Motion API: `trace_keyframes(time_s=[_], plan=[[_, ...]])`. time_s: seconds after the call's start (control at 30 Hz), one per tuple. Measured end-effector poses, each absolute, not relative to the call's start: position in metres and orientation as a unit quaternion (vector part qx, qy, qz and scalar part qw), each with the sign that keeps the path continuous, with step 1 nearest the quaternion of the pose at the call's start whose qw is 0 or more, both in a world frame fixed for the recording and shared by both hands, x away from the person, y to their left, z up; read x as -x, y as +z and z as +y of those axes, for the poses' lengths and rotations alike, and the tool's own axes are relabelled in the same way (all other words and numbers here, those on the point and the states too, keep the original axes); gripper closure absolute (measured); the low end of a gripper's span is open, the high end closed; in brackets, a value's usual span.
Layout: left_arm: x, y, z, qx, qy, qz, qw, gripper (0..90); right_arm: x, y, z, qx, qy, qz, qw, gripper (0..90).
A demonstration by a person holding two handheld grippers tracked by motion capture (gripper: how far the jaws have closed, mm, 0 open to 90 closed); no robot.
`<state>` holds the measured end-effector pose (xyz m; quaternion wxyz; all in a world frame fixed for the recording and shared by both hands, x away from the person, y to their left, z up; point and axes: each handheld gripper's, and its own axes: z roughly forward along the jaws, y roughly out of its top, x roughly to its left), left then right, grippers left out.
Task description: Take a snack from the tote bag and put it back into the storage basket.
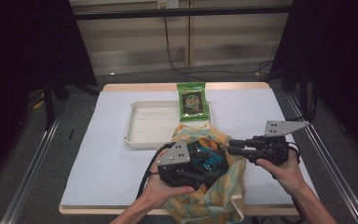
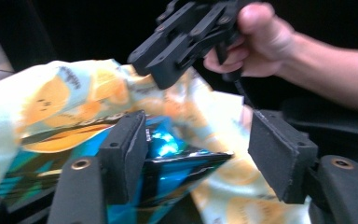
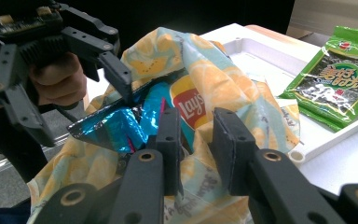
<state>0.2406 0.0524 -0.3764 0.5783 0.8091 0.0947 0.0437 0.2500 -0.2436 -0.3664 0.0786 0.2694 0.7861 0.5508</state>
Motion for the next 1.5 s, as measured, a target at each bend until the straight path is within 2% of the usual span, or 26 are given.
trace_keyframes(time_s=[0.37, 0.6, 0.73, 0.77, 0.8, 0.9, 1.0, 1.03, 1.3, 1.33, 1.43, 1.5], plan=[[-0.242, -0.398, 0.050, -0.827, 0.075, 0.087, 0.550, 20.1, -0.254, -0.371, -0.241, -0.271, 0.544, 0.790, 0.079, 72.5], [-0.244, -0.404, 0.048, -0.830, 0.101, 0.098, 0.540, 24.5, -0.255, -0.373, -0.239, -0.270, 0.540, 0.793, 0.080, 72.4], [-0.246, -0.404, 0.049, -0.832, 0.099, 0.102, 0.536, 41.0, -0.255, -0.373, -0.238, -0.269, 0.539, 0.794, 0.079, 72.4], [-0.246, -0.403, 0.050, -0.831, 0.096, 0.102, 0.538, 41.0, -0.255, -0.373, -0.238, -0.269, 0.539, 0.794, 0.079, 72.4], [-0.246, -0.402, 0.050, -0.829, 0.093, 0.107, 0.541, 54.4, -0.255, -0.373, -0.238, -0.270, 0.538, 0.795, 0.080, 72.4], [-0.249, -0.402, 0.052, -0.829, 0.087, 0.115, 0.541, 65.2, -0.256, -0.374, -0.238, -0.270, 0.536, 0.795, 0.080, 72.2], [-0.255, -0.401, 0.058, -0.824, 0.076, 0.125, 0.548, 82.1, -0.256, -0.375, -0.238, -0.269, 0.535, 0.797, 0.080, 71.8], [-0.257, -0.401, 0.059, -0.823, 0.071, 0.128, 0.549, 84.9, -0.256, -0.375, -0.238, -0.269, 0.535, 0.797, 0.079, 71.7], [-0.263, -0.395, 0.067, -0.809, 0.035, 0.136, 0.571, 88.7, -0.256, -0.375, -0.238, -0.268, 0.535, 0.796, 0.085, 65.5], [-0.264, -0.390, 0.070, -0.804, 0.035, 0.137, 0.577, 88.8, -0.255, -0.374, -0.238, -0.270, 0.536, 0.795, 0.089, 61.3], [-0.265, -0.384, 0.074, -0.801, 0.036, 0.135, 0.582, 88.9, -0.255, -0.372, -0.240, -0.272, 0.539, 0.792, 0.092, 59.2], [-0.266, -0.377, 0.076, -0.797, 0.035, 0.134, 0.588, 89.0, -0.254, -0.369, -0.243, -0.277, 0.542, 0.787, 0.100, 54.7]])
